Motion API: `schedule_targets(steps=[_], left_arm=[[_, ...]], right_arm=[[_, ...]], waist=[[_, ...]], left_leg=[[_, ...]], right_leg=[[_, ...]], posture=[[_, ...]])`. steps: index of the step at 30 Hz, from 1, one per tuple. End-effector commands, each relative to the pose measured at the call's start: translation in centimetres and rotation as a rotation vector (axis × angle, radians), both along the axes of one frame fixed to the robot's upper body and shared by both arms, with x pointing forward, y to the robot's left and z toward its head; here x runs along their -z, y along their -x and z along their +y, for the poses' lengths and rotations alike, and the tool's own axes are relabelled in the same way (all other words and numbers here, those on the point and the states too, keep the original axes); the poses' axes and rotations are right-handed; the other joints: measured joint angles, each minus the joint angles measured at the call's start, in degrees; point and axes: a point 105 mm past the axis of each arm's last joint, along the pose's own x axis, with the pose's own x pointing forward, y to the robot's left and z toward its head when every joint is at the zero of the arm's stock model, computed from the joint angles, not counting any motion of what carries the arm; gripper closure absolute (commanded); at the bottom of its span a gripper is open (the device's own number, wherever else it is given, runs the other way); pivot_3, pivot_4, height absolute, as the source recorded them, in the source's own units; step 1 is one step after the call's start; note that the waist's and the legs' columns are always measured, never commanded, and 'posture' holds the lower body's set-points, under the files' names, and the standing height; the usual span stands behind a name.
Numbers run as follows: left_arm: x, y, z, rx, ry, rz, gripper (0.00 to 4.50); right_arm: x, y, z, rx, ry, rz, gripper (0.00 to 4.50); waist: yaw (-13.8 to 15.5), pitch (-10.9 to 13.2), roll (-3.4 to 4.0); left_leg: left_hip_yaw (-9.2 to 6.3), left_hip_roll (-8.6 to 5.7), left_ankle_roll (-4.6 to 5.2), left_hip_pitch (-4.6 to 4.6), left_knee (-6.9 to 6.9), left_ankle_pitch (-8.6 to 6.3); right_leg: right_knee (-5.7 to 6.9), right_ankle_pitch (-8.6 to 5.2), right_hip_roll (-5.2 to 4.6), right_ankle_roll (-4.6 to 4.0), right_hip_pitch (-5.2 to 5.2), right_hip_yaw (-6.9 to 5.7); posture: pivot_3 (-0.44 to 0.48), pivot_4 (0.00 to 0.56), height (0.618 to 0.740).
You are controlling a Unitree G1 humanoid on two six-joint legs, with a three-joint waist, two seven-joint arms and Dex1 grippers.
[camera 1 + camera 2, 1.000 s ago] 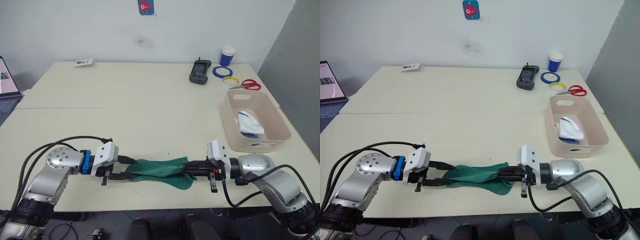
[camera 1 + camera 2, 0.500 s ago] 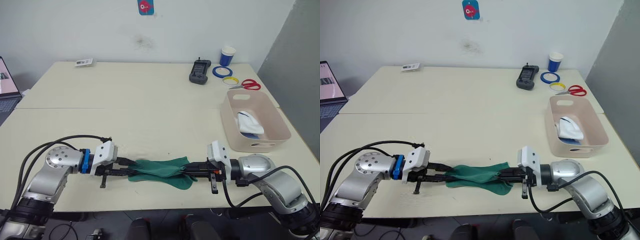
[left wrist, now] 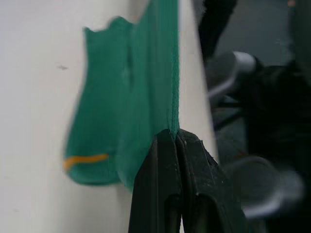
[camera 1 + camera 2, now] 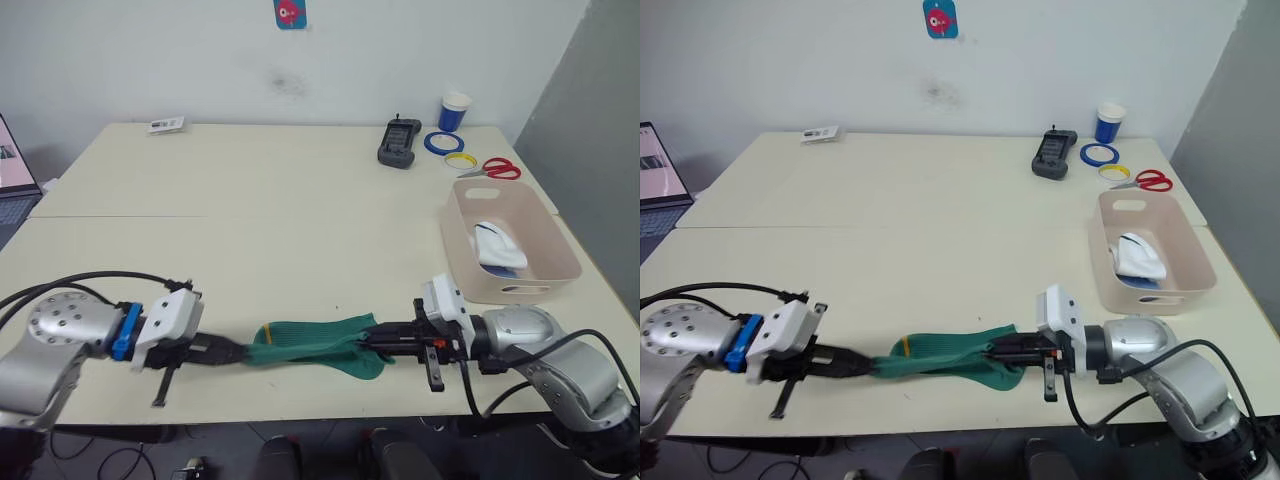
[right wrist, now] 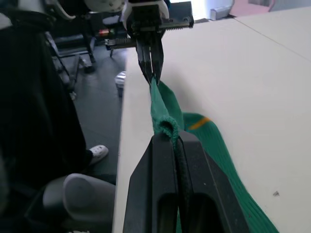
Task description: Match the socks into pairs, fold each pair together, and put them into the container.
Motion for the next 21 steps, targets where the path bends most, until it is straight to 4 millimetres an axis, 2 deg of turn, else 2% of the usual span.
schedule_targets(steps=[1, 3, 8, 11, 17, 21], left_arm=[[-0.8, 0.9, -0.3, 0.004, 0.005, 0.05, 4.45], [-0.1, 0.3, -0.4, -0.011, 0.003, 0.022, 4.45], [1.5, -2.3, -1.2, -0.049, 0.006, -0.002, 4.45], [1.2, -3.7, -1.3, -0.049, -0.005, 0.018, 4.45], [1.6, -4.9, -1.2, -0.043, -0.04, 0.115, 4.45], [0.5, -5.2, -1.4, -0.034, -0.021, 0.147, 4.45]], right_arm=[[-0.3, 1.1, -0.4, -0.016, 0.0, 0.073, 4.5], [0.5, 0.7, -0.4, 0.007, 0.01, 0.088, 4.5], [1.7, -2.2, -1.0, 0.118, 0.006, 0.161, 4.5], [1.9, -3.3, -1.7, 0.162, 0.0, 0.215, 4.5], [2.2, -4.8, -1.9, 0.23, -0.022, 0.367, 4.5], [1.8, -4.8, -1.9, 0.229, -0.014, 0.386, 4.5]], waist=[[0.1, 0.0, 0.03], [0.3, 0.0, 0.03], [0.3, 0.0, -0.01], [0.3, 0.0, -0.03], [-0.1, 0.0, -0.02], [0.0, 0.0, -0.02]], left_leg=[[0.0, -0.04, 0.0, 0.02, 0.0, 0.0], [0.01, -0.19, 0.0, 0.02, 0.02, 0.0], [0.06, -0.3, 0.0, -0.01, 0.05, 0.0], [0.08, -0.31, 0.01, -0.12, 0.04, 0.0], [0.06, -0.25, 0.02, -0.12, 0.03, -0.01], [0.03, -0.22, 0.02, -0.11, 0.03, -0.01]], right_leg=[[0.0, 0.0, -0.06, 0.0, 0.01, 0.02], [-0.01, 0.0, -0.18, 0.01, 0.04, -0.01], [-0.04, 0.03, -0.14, 0.07, 0.06, 0.02], [-0.05, 0.02, -0.07, 0.05, -0.01, 0.0], [-0.03, 0.02, 0.26, 0.04, -0.04, 0.0], [0.0, 0.01, 0.31, 0.04, -0.05, -0.02]], posture=[[0.0, 0.15, 0.74], [0.0, 0.15, 0.74], [0.0, 0.15, 0.74], [0.0, 0.15, 0.74], [0.0, 0.15, 0.74], [0.0, 0.15, 0.74]])
